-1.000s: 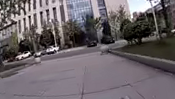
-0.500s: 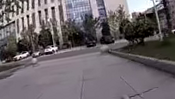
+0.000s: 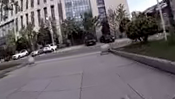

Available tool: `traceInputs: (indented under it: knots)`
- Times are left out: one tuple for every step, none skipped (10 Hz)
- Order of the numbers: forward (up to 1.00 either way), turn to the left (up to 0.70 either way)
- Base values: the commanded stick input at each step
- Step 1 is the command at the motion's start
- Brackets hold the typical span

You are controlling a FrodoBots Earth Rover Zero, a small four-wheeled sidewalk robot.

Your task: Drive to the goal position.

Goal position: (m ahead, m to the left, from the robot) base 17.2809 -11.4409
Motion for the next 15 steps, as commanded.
traceInputs:
  knots:
    - [0.20,0.00]
    - [0.20,0.00]
    - [0.45,0.00]
    - [0.70,0.00]
    - [0.70,0.00]
    - [0.70,0.00]
    - [0.70,0.00]
    - [0.70,0.00]
    - [0.70,0.00]
    - [0.70,0.00]
    - [0.70,0.00]
    - [0.70,0.00]
    - [0.70,0.00]
    - [0.70,0.00]
    - [0.70,0.00]
